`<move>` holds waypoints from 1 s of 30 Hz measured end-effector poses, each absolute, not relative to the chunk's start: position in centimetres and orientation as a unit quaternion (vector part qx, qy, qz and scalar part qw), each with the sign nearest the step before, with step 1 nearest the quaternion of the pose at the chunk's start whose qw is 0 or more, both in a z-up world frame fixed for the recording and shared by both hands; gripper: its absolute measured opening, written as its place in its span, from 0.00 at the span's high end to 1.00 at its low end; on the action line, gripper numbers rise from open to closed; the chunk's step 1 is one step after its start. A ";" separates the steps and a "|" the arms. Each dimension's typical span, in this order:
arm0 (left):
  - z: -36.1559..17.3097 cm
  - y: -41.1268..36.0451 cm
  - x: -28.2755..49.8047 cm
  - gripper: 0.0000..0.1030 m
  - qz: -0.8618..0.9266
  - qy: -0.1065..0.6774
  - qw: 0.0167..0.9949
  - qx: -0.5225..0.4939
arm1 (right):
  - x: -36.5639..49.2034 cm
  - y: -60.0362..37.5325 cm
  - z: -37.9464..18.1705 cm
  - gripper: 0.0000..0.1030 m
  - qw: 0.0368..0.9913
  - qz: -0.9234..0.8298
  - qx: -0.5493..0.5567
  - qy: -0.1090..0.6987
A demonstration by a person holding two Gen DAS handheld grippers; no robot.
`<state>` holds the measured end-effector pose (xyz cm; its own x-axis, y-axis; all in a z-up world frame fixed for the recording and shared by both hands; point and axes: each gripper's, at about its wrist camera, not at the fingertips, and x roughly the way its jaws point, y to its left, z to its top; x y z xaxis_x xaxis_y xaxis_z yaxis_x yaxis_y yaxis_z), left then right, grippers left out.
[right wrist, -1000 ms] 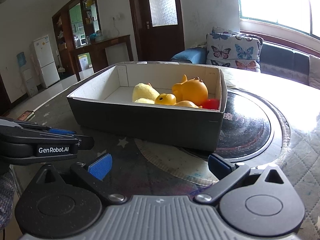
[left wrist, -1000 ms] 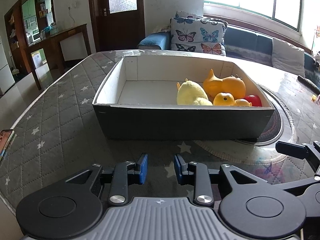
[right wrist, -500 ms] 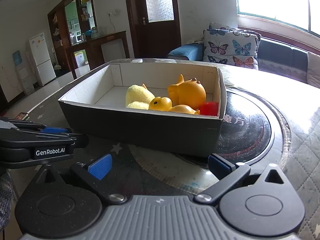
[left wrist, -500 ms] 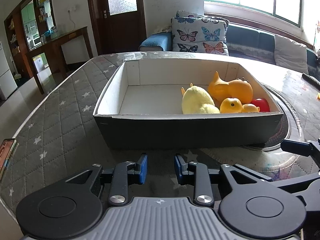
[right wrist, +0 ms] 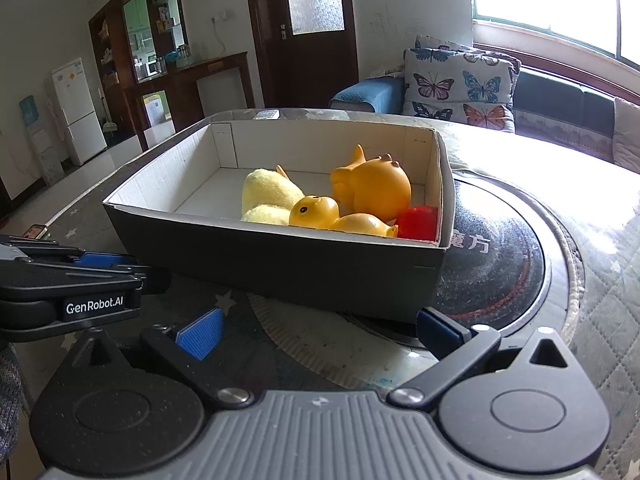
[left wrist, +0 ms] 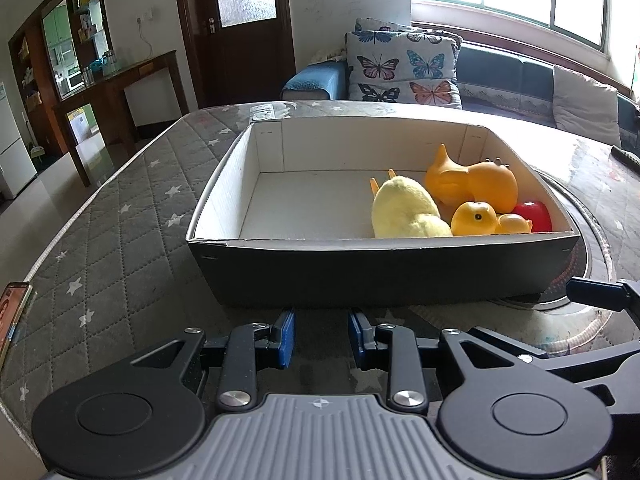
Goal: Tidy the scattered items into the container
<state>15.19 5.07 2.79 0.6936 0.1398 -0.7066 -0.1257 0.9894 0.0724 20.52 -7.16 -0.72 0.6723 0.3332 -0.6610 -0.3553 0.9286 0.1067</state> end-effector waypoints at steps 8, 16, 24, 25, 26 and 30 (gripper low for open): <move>2.7 5.4 15.7 0.70 0.073 0.387 0.919 0.004 | 21.3 -7.1 -0.7 0.00 0.912 0.180 -0.018 0.368; 2.4 5.6 16.2 0.70 0.073 0.392 0.917 0.002 | 21.8 -7.1 -0.8 0.00 0.910 0.174 -0.021 0.375; 2.3 5.7 16.7 0.70 0.074 0.394 0.916 0.002 | 22.3 -7.1 -0.9 0.00 0.909 0.171 -0.024 0.380; 2.3 5.7 16.7 0.70 0.073 0.395 0.916 0.002 | 22.3 -7.1 -0.9 0.00 0.908 0.171 -0.024 0.381; 2.2 5.7 16.8 0.70 0.073 0.395 0.916 0.002 | 22.4 -7.1 -1.0 0.00 0.908 0.171 -0.024 0.382; 2.1 5.7 17.0 0.70 0.072 0.397 0.915 0.002 | 22.6 -7.1 -1.0 0.00 0.907 0.170 -0.025 0.384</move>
